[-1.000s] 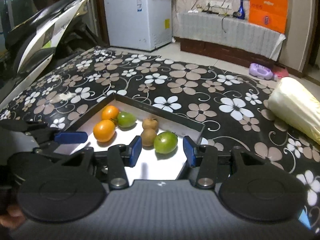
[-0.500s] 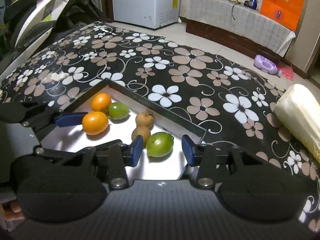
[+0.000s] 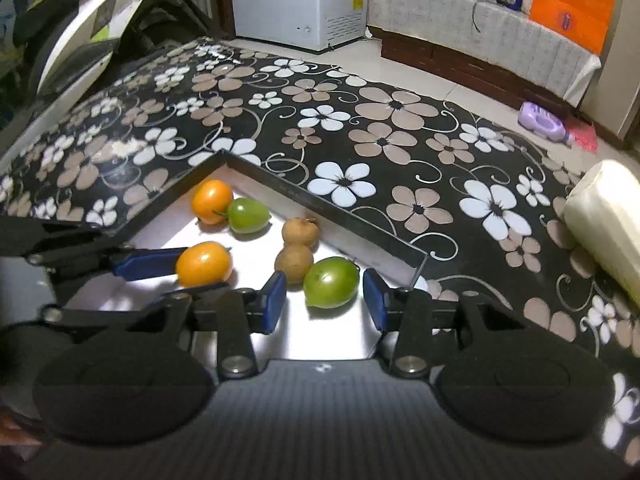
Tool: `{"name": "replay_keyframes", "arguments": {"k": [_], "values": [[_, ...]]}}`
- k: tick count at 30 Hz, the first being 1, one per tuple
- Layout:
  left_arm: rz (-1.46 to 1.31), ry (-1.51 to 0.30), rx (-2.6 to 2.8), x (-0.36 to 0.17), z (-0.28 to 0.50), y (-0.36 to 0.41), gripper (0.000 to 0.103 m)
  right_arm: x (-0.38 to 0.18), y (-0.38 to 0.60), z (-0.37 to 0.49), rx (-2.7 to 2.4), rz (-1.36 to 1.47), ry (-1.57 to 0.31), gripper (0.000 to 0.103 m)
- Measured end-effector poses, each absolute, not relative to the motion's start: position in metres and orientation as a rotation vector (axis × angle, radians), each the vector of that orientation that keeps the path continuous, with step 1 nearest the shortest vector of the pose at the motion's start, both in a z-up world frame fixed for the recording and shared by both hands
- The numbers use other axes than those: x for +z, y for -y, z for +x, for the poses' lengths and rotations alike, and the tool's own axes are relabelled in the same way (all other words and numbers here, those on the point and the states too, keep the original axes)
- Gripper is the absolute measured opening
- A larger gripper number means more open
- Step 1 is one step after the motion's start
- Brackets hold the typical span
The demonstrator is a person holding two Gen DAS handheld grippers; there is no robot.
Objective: Organize fruits
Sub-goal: 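Grasp an orange fruit with the left tool while the right tool grasps a green lime, then lift and carry the orange fruit and green lime over the blue plate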
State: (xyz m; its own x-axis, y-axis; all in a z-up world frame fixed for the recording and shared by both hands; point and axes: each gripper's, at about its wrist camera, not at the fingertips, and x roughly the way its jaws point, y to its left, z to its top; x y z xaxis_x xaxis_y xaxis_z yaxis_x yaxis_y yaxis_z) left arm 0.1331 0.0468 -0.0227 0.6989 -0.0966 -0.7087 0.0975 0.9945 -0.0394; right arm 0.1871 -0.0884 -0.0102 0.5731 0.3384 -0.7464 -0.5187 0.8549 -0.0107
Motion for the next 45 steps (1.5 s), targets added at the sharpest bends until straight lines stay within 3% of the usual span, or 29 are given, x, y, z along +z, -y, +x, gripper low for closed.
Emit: {"name": "replay_keyframes", "arguments": {"k": [8, 11, 15, 45], "values": [[-0.015, -0.814, -0.105, -0.022, 0.128, -0.055, 0.036, -0.021, 0.071, 0.185, 0.484, -0.394, -0.79, 0.044], [-0.01, -0.813, -0.102, -0.022, 0.13, -0.058, 0.036, -0.022, 0.072, 0.187, 0.486, -0.387, -0.78, 0.035], [0.001, -0.814, -0.106, -0.022, 0.131, -0.058, 0.036, -0.021, 0.075, 0.184, 0.502, -0.374, -0.776, 0.034], [0.023, -0.798, -0.056, -0.007, 0.064, -0.048, 0.036, 0.01, 0.108, 0.094, 0.493, -0.008, -0.673, 0.034]]}}
